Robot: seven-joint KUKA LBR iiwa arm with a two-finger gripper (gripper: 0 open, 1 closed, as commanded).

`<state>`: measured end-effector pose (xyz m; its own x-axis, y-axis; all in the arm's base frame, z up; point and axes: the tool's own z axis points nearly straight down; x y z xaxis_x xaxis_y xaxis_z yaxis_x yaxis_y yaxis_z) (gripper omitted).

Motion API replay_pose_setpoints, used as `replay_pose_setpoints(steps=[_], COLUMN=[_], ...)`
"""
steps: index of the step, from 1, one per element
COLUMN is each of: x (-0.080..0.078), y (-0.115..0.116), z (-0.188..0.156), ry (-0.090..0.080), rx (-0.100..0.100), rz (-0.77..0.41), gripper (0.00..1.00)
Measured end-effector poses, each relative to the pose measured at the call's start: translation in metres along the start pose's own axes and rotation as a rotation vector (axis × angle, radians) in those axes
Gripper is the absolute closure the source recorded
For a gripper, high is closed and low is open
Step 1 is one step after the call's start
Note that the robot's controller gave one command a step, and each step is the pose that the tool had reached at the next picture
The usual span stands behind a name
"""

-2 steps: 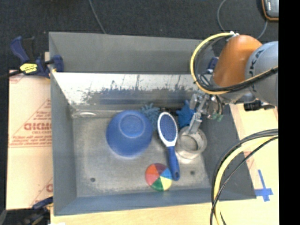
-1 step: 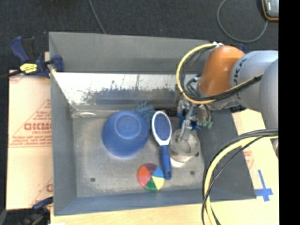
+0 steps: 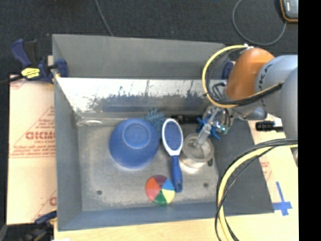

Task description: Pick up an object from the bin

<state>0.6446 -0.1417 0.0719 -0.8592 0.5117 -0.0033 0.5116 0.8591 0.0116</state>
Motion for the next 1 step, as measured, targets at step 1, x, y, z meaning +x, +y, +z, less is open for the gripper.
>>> replay_pose_setpoints(steps=[1], x=[0.0182], y=[0.0298], z=[-0.0037], ry=[-0.015], rx=[0.013], rz=[-0.353], gripper=[0.00])
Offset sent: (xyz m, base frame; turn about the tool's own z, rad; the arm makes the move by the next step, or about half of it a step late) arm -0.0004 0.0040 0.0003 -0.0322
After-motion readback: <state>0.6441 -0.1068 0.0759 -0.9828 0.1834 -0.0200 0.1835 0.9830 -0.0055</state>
